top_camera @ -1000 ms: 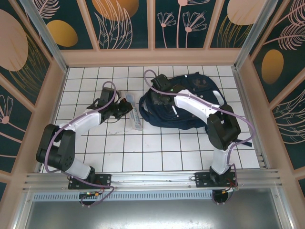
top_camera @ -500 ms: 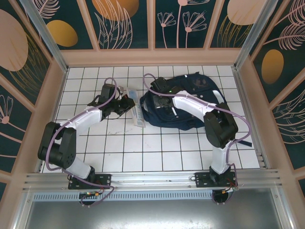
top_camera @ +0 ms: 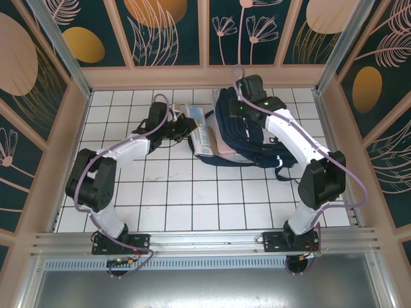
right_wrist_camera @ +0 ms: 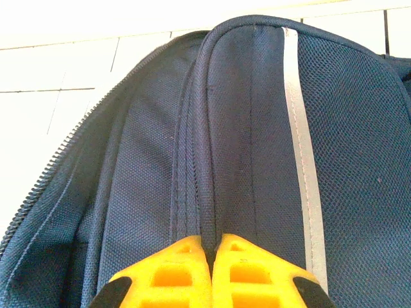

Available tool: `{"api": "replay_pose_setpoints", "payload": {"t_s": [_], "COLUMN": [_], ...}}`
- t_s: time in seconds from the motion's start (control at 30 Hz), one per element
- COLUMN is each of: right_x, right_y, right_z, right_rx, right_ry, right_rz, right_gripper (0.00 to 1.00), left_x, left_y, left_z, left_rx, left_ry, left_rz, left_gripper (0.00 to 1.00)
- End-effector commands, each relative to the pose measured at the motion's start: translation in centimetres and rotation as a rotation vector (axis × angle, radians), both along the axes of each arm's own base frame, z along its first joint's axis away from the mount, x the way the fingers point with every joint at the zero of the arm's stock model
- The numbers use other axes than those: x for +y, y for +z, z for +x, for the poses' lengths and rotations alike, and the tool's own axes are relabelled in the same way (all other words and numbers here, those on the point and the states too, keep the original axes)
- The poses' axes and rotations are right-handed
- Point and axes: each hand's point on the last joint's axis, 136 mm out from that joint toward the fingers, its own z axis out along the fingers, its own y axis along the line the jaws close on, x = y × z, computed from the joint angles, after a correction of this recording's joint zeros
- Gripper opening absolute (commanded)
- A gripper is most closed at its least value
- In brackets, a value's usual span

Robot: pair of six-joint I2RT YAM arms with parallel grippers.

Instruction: Pack books, pencil case, and school supplies into a backpack

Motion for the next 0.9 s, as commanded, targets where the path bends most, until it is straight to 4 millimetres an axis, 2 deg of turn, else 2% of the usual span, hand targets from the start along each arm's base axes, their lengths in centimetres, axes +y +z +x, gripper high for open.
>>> {"api": "replay_pose_setpoints", "payload": {"t_s": [0.0, 0.13, 0.33, 0.47, 0.57, 0.67, 0.7, 0.87], "right_x": [0.5, 0.1, 0.0, 0.1, 0.1, 0.2, 0.2, 0.3], "right_y": [5.2, 5.9, 6.0, 5.8, 5.5, 4.8, 4.5, 3.5], "right_z": [0.5, 0.2, -0.3, -0.4, -0.5, -0.6, -0.7, -1.0], "right_rx": [-0.111, -0.106, -0.105, -0.102, -0.095, -0.081, -0.075, -0.058], "right_ry": [0.022, 0.03, 0.033, 0.035, 0.035, 0.036, 0.035, 0.039], "right_rz": [0.135, 0.198, 0.226, 0.233, 0.242, 0.244, 0.245, 0.251], "right_gripper": [0.0, 0.0, 0.0, 0.0, 0.0, 0.0, 0.0, 0.0], "left_x": [-3.6, -6.5, -8.2, -9.8, -10.3, -9.6, -9.2, -7.5], "left_y": [0.9, -0.9, -4.3, -6.0, -6.4, -6.4, -6.2, -5.0], "left_z": [1.1, 1.8, 3.4, 2.8, 2.3, 2.3, 2.4, 2.1], "left_rx": [-0.027, -0.012, 0.004, 0.033, 0.035, 0.025, 0.016, -0.014], "left_ry": [-0.041, -0.071, -0.095, -0.131, -0.142, -0.135, -0.135, -0.126], "left_rz": [-0.055, -0.036, 0.073, 0.09, 0.104, 0.162, 0.193, 0.301], "left_gripper": [0.0, 0.0, 0.0, 0.04, 0.17, 0.45, 0.51, 0.73]}}
